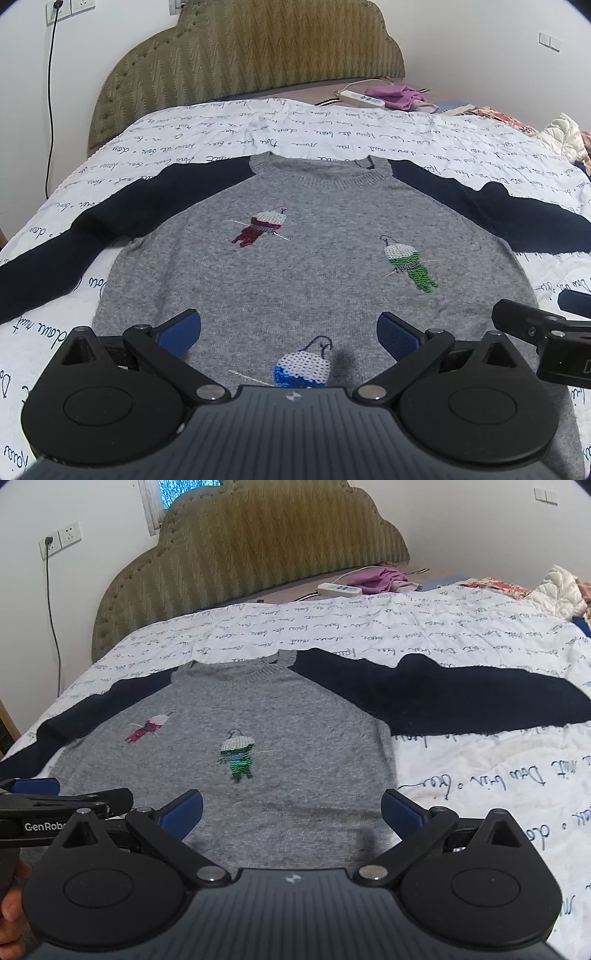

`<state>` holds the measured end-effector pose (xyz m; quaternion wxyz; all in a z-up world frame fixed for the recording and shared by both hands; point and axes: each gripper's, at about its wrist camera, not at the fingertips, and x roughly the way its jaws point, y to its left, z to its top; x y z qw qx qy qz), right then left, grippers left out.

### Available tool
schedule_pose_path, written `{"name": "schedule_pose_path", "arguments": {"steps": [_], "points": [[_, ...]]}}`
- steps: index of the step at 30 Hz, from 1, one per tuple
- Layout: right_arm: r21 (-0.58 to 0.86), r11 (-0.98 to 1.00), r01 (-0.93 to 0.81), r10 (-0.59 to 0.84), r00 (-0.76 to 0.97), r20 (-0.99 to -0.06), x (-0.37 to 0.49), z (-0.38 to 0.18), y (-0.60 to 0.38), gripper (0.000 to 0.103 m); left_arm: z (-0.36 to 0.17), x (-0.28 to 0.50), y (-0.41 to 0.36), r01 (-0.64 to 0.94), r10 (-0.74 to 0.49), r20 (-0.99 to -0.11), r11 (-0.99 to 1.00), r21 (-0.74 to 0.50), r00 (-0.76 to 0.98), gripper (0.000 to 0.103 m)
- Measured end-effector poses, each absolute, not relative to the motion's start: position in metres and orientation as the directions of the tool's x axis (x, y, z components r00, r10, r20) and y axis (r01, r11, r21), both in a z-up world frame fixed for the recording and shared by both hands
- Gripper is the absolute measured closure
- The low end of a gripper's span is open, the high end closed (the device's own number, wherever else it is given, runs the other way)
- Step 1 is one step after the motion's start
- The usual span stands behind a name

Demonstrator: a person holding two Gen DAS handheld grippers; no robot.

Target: Fold small clothes

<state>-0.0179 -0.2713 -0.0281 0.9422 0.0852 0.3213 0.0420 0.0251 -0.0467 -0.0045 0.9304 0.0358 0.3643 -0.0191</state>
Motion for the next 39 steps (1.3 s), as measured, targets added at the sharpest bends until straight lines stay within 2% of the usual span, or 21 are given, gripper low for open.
{"name": "schedule_pose_path", "arguments": {"steps": [11,39], "points": [[0.249,0.967,-0.052,0.193,0.79,-0.582,-0.019,-0.031,-0.282,0.0,-0.006,0.025,-0.05,0.068,-0.011,-0.679,0.996,0.058,0.734,0.0],[0.292,0.956,0.002,0.171,0.807,-0.565,-0.017,-0.037,-0.311,0.0,-0.012,0.03,-0.073,0.098,-0.007,-0.688,0.991,0.094,0.725,0.0]]}}
